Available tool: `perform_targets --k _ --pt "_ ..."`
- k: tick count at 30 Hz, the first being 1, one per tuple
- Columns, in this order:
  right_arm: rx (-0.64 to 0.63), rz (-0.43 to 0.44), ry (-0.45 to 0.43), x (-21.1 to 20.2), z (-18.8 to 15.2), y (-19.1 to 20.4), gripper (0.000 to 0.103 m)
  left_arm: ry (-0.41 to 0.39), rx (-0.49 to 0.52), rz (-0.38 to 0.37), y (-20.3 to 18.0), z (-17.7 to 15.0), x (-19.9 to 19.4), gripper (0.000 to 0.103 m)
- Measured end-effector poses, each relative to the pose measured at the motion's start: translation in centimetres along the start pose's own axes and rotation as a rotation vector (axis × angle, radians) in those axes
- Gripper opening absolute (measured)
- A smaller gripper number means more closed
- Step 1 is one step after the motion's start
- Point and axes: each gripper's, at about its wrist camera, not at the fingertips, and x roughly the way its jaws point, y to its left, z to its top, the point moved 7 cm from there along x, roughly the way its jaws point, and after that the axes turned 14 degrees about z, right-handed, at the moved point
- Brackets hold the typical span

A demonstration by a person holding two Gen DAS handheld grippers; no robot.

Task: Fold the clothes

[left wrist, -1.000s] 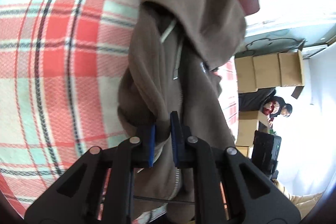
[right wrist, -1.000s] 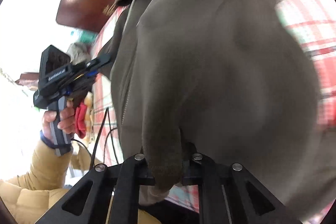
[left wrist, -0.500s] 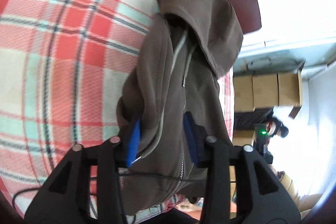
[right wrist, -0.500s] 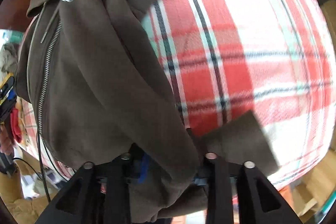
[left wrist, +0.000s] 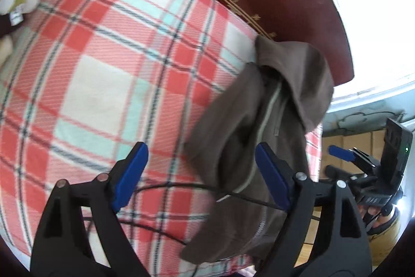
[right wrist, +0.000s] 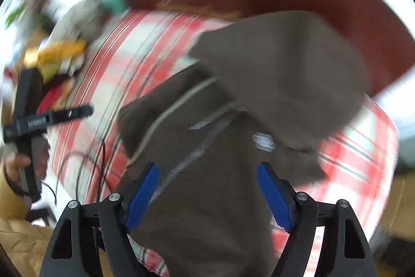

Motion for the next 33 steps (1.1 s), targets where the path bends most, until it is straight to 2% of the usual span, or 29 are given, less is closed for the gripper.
perform_targets --k 3,6,9,14,17,19,21,24,28,31,32,33 --pt "-0.007 0.045 0.045 5.6 0.2 1.7 0.080 -0.030 0.010 0.039 1.4 -0.3 -0.8 0.085" --pt "0.014 0.044 0.083 9.3 0.0 1.6 0.080 -0.043 0.001 0.060 2.5 -0.3 -1.3 0.085" --pt "0.045 0.039 0.096 11.0 -0.1 1.1 0.080 -0.060 0.006 0.080 3.3 -0.4 -1.4 0.085" --pt "0.067 0.015 0.088 11.9 -0.1 0.5 0.080 -0.013 -0.032 0.072 4.9 -1.3 -0.4 0.085" --pt "0.051 0.042 0.066 11.7 0.2 1.8 0.080 0.011 -0.056 0.071 5.5 -1.9 0.2 0.085" --pt "0.011 0.077 0.037 11.5 0.6 3.8 0.080 0.018 -0.062 0.070 5.7 -2.3 0.3 0.085" --pt "-0.075 0.074 0.012 11.4 1.0 6.2 0.081 0.023 -0.065 0.069 5.8 -2.6 0.3 0.085" --pt "-0.224 0.005 0.086 13.6 0.8 8.8 0.081 0.019 -0.077 0.061 5.9 -2.8 0.1 0.085" --pt "-0.279 -0.096 0.157 17.8 0.2 8.6 0.081 0.026 -0.091 0.052 6.4 -3.2 -0.2 0.085" --pt "-0.261 -0.094 0.136 19.2 0.1 7.5 0.071 0.034 -0.104 0.047 7.1 -3.5 -0.4 0.085" --pt "-0.225 -0.069 0.122 19.0 0.3 7.0 0.060 0.036 -0.110 0.045 7.4 -3.6 -0.4 0.085" --pt "-0.171 -0.031 0.104 18.4 0.6 6.3 0.037 0.038 -0.117 0.042 7.7 -3.7 -0.5 0.085"
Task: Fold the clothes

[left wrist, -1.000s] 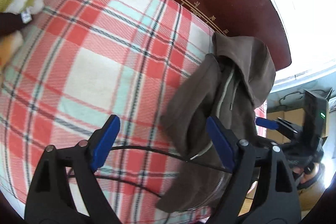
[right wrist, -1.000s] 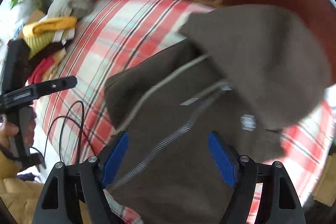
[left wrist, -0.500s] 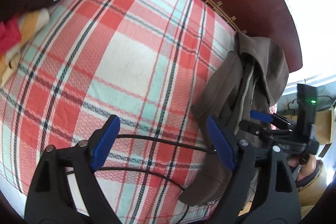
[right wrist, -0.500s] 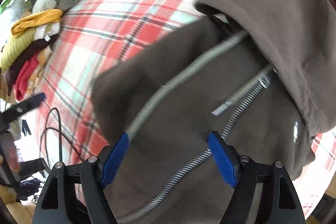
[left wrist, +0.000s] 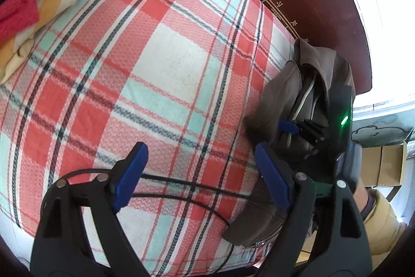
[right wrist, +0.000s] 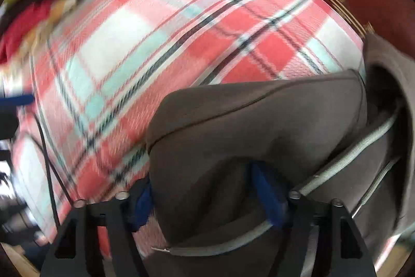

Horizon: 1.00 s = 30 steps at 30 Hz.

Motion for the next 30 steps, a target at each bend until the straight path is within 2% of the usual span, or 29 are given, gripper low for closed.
perform_targets --k 1,2,4,6,11,16,18,19,22,23,24,26,28,30 --pt "0.052 0.039 -0.021 -0.6 0.1 -0.7 0.024 0.003 -0.007 -0.003 0.3 0.0 0.0 0.085" --pt "0.139 0.117 -0.042 -1.3 0.2 -1.7 0.018 0.007 -0.013 -0.010 0.5 0.0 -0.1 0.085" --pt "0.325 0.300 -0.091 -2.9 0.1 -4.0 0.015 0.010 -0.017 -0.016 0.8 0.2 -0.2 0.085" --pt "0.410 0.420 -0.152 -4.9 0.3 -5.0 0.015 0.004 -0.010 -0.024 0.7 0.5 -0.5 0.085" --pt "0.451 0.669 -0.378 -12.5 3.0 -4.7 0.013 -0.026 0.015 -0.053 0.1 1.8 -1.9 0.085" --pt "0.417 0.920 -0.613 -20.8 6.1 -3.8 0.012 -0.051 0.081 -0.103 -1.5 2.7 -3.4 0.085" --pt "0.417 1.049 -0.690 -22.7 7.1 -4.1 0.012 -0.055 0.128 -0.120 -2.5 2.8 -3.7 0.085" --pt "0.433 1.078 -0.708 -22.7 7.7 -4.4 0.012 -0.056 0.155 -0.125 -3.0 2.8 -3.7 0.085" --pt "0.509 1.107 -0.724 -20.9 9.9 -5.2 0.015 -0.035 0.193 -0.141 -3.8 2.7 -3.1 0.085" --pt "0.545 1.100 -0.695 -19.6 10.4 -5.4 0.020 -0.018 0.195 -0.132 -3.7 2.6 -2.7 0.085" --pt "0.558 1.041 -0.634 -17.9 10.6 -5.3 0.034 -0.012 0.199 -0.115 -3.5 2.6 -2.4 0.085" --pt "0.540 0.874 -0.524 -15.3 10.2 -5.0 0.046 -0.012 0.205 -0.084 -3.1 2.6 -2.2 0.085" --pt "0.491 0.739 -0.495 -15.0 8.5 -4.7 0.046 -0.048 0.203 -0.066 -2.4 3.2 -3.1 0.085" --pt "0.439 0.686 -0.512 -16.3 5.5 -4.2 0.062 -0.089 0.204 -0.050 -1.8 4.1 -4.1 0.085"
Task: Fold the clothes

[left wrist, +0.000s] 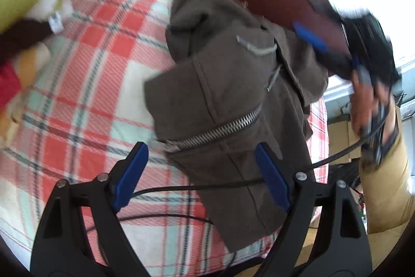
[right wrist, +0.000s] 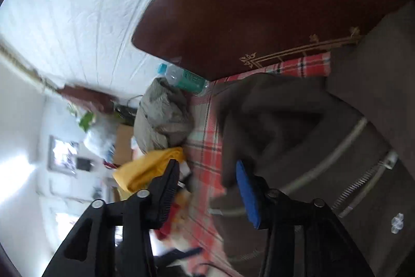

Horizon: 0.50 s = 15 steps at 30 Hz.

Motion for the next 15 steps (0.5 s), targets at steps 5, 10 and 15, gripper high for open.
perform_targets --k 5,10,15 --pt "-0.025 -0.075 0.044 -7.4 -8.6 -0.5 0.076 -0.025 0.104 0.026 0.0 3.2 0.1 0.085" --pt "0.163 -0.097 0.189 -11.2 -21.7 -3.8 0.077 0.035 0.262 -0.003 -2.0 5.6 2.9 0.085" --pt "0.374 -0.078 0.174 -11.1 -30.5 -7.0 0.078 0.122 0.352 -0.018 -4.3 6.0 6.3 0.085"
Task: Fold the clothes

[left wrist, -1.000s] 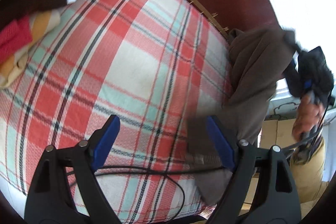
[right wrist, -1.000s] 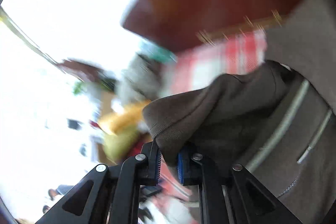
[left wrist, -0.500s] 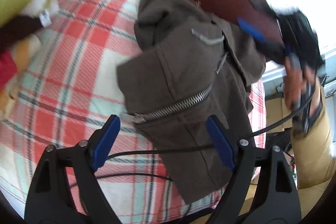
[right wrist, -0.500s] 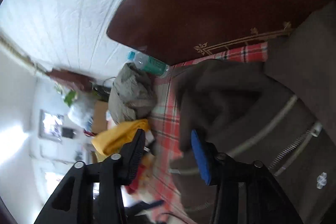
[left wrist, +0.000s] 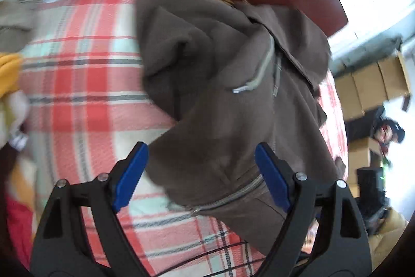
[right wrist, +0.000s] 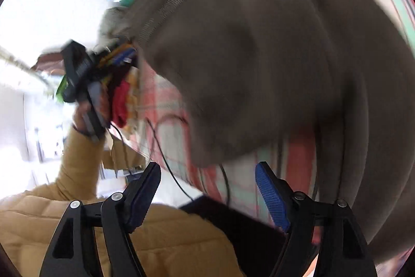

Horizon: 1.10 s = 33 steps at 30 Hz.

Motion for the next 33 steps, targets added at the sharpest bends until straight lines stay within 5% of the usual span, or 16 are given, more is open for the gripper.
perform_targets --k 7,8,9,10,13,16,19,22,25,27,29,31,33 --pt "0.102 0.126 -0.258 -0.1 2.3 -3.8 0.074 0.129 0.032 -0.110 -2.5 -1.8 2.7 0.079" --pt "0.093 0.141 -0.281 -0.1 2.8 -3.8 0.050 0.148 0.037 -0.134 -3.0 -2.5 2.6 0.073" --pt "0.085 0.156 -0.303 -0.1 3.3 -3.8 0.007 0.160 0.049 -0.150 -3.6 -3.2 2.3 0.071" --pt "0.073 0.139 -0.305 -0.3 3.5 -3.7 0.004 0.171 0.062 -0.163 -4.2 -3.9 1.9 0.071" --pt "0.001 0.089 -0.270 -2.6 3.5 -2.5 0.003 0.196 0.143 -0.196 -6.9 -6.7 0.1 0.071" --pt "-0.055 0.041 -0.281 -7.0 2.4 -1.7 0.003 0.228 0.173 -0.331 -10.7 -9.5 -1.5 0.071" --pt "-0.042 -0.093 -0.338 -13.0 2.2 -3.6 0.003 0.249 0.201 -0.461 -14.5 -12.0 -3.0 0.071" --pt "-0.002 -0.222 -0.345 -16.6 2.1 -6.1 0.004 0.252 0.207 -0.489 -16.5 -13.5 -3.4 0.071" --pt "-0.029 -0.372 -0.259 -16.1 1.8 -6.8 0.011 0.218 0.157 -0.423 -14.7 -13.6 -3.9 0.073" --pt "-0.062 -0.465 -0.221 -15.5 1.6 -6.1 0.042 0.165 0.087 -0.354 -11.4 -12.5 -4.8 0.077" --pt "-0.135 -0.541 -0.235 -16.2 1.4 -4.2 0.045 0.114 0.013 -0.284 -8.0 -11.2 -5.3 0.079" --pt "-0.265 -0.556 -0.256 -15.8 1.6 -0.5 0.048 0.070 -0.061 -0.217 -4.8 -9.9 -5.4 0.079" --pt "-0.399 -0.516 -0.231 -13.0 2.4 3.6 0.062 0.042 -0.094 -0.147 -2.2 -9.2 -4.9 0.079"
